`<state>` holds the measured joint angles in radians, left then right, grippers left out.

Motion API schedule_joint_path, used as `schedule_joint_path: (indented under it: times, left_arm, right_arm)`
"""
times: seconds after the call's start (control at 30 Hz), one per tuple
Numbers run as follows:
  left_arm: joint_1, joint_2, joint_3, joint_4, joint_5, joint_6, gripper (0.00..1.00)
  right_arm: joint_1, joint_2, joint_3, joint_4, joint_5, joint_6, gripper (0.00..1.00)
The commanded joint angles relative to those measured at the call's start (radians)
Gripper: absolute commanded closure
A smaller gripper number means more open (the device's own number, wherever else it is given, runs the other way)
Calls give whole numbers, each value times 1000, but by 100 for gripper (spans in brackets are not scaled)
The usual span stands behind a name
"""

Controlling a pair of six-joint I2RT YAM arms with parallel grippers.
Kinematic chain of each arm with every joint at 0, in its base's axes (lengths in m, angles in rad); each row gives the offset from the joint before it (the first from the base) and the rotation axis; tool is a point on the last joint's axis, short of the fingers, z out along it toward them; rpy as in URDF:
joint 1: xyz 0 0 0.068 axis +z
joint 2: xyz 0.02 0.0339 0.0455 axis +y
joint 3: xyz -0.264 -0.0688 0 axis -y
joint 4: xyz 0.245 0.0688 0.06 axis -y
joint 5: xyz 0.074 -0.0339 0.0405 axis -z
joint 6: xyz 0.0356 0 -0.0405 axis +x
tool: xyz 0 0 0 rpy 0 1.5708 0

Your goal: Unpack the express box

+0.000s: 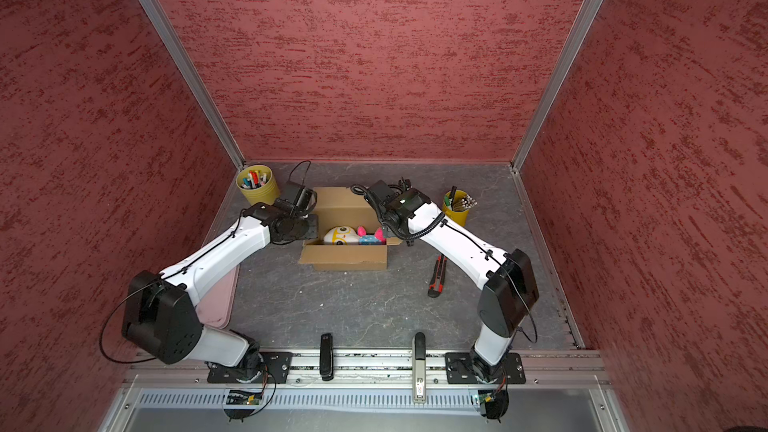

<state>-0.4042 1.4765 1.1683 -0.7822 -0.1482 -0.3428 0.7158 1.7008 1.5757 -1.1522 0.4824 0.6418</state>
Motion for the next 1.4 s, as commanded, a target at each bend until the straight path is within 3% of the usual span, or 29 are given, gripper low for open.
schedule_joint_path:
  times: [0.0,0.2,0.37,0.73,0.97,1.37]
  left_arm:
    - [-8,54,-7,-38,-11,7,95]
    - [-35,81,21,-50,-26,5,95]
    - [-48,91,40,-58,-46,2,95]
    - [-50,84,36,-51,-72,-22,97]
    - [-54,78,31,-38,-68,-34,97]
    - [-54,62,2,-12,-56,-35,97]
  right_arm:
    - [-22,-42,-61,81,-43,-9,1]
    - [-48,-82,-173,233,-159,-41,1]
    - [-53,-102,-125,165,-114,-44,1]
    - [-43,-151,146,-73,-52,-135,6]
    - [79,-63,325,-143,-10,-107,14]
    - [113,27,229,28,-125,-103,17]
